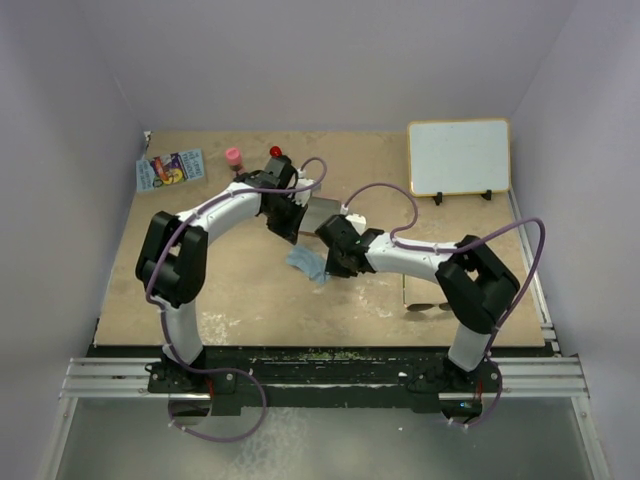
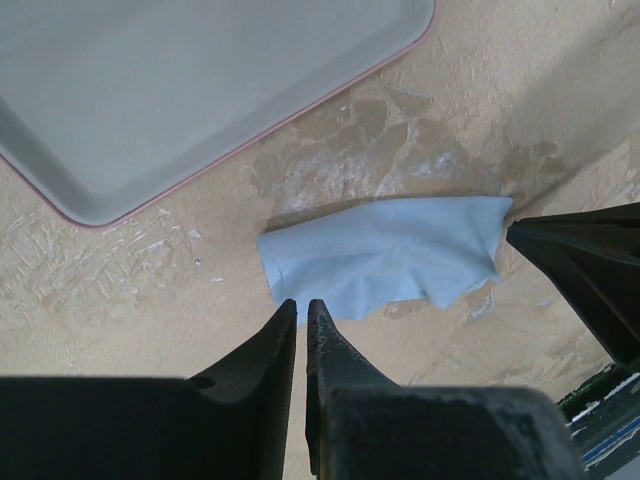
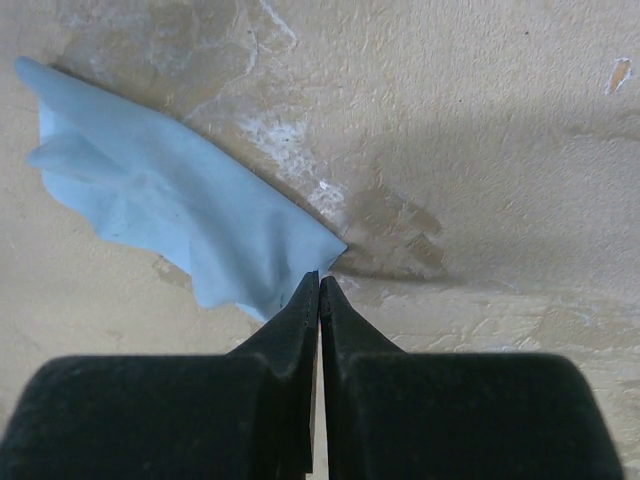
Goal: Organize the sunglasses
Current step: Adjust the glasses cleaning cloth at the center of the board.
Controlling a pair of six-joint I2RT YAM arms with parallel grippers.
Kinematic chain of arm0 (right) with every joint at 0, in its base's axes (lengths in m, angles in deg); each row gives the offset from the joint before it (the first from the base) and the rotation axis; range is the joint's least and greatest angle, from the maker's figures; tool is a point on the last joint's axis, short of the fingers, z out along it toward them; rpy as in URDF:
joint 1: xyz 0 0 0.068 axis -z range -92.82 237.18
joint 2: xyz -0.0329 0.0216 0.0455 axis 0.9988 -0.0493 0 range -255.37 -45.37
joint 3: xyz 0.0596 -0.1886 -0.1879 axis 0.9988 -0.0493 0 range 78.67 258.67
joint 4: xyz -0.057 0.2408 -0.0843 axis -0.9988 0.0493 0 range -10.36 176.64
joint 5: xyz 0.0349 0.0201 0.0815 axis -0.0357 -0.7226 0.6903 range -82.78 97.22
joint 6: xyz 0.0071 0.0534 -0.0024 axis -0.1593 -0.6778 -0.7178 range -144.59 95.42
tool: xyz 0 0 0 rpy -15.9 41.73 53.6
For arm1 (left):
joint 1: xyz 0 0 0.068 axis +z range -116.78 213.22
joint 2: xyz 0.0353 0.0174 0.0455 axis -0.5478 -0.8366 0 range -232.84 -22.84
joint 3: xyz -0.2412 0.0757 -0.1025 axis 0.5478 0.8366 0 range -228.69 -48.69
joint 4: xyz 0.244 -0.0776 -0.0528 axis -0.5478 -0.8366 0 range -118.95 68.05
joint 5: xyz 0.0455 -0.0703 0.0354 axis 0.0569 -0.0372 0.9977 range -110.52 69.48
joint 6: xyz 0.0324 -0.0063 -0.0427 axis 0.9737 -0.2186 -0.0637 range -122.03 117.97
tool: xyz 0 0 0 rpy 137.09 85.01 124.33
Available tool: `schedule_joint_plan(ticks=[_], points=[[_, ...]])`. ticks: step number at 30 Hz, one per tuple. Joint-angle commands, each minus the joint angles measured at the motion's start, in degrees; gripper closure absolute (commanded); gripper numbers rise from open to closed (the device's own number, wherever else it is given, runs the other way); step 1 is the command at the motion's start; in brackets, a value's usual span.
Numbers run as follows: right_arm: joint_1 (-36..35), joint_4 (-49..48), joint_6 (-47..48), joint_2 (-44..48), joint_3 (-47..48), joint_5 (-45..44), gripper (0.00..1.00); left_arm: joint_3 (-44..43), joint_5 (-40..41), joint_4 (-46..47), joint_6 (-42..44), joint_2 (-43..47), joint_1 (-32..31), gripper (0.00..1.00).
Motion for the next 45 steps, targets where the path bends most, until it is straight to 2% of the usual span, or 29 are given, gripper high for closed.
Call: schedule_joint_plan(ticks=[1,8,25,29,37,45], points=[[0.9,-1.3,-0.5,0.0,2.9,-1.1,1.0,-1.3,-1.8,2.5,-0.2,-0.8,0.3,0.89],[0.9,-1.8,-0.5,0.6,3.5,-1.0,1.0,-0.7,-2.9,3.8,-0.6,-1.8,0.2,0.89],[0.9,-3.7,-0.9,-6.0,4.7,3.5,1.0,2.7,-5.0,4.8,-0.7,-3.3,0.1,0.9],[0.9,-1.0,-1.0,-6.8,5.2,1.6,1.0,3.2,-4.9,5.0,-0.8,-3.8,-0.4,0.9],[1.0,10.6,-1.8,-8.0,8.4,-8.0,1.0,3.1,0.6,4.3,-1.3,-5.1,-1.4,0.91],[0.9,12.8,1.4,-8.1,10.5,-9.8,1.0,3.0,4.4,4.2,-1.7,-5.9,-1.9,0.92]])
